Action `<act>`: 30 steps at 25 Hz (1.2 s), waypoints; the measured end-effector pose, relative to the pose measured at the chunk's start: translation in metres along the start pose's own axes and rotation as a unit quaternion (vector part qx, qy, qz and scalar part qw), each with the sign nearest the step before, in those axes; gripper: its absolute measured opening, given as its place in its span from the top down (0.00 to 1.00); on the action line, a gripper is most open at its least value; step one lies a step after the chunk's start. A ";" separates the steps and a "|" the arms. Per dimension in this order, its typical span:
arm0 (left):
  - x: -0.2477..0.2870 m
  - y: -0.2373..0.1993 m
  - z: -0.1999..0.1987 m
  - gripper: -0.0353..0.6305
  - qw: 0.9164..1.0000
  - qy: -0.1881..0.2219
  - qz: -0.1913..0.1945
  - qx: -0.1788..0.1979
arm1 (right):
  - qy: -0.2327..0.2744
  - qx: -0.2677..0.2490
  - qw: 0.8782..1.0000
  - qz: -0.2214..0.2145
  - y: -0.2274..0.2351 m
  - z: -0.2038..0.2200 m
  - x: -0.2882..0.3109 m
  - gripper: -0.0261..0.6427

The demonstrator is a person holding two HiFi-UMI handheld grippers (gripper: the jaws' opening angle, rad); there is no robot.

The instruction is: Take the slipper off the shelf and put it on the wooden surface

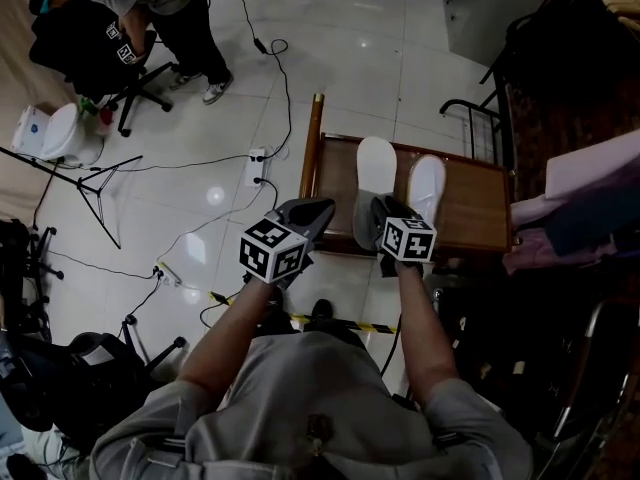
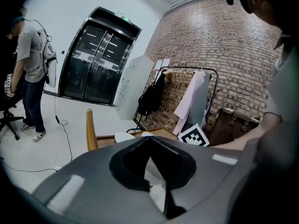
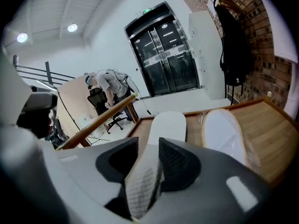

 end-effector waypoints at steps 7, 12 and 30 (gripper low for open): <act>-0.003 0.023 -0.033 0.97 0.998 0.024 0.045 0.027 | 0.124 -0.002 0.992 0.003 -0.025 -0.075 -0.081 0.80; -0.013 0.047 -0.064 0.97 0.994 0.046 0.088 0.048 | 0.194 -0.008 0.981 0.008 -0.048 -0.117 -0.139 0.91; -0.049 0.078 -0.093 0.97 0.974 0.056 0.190 0.108 | 0.257 -0.009 0.966 0.019 -0.126 -0.127 -0.208 0.96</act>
Point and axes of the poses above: the fingertips, and each gripper's own axes: x forward along the fingers, y to its right, z out of its underside, the point moved 5 cm from there along -x, backward along the fingers, and after that the axes turned 6 degrees about z, right-handed, at the moved point
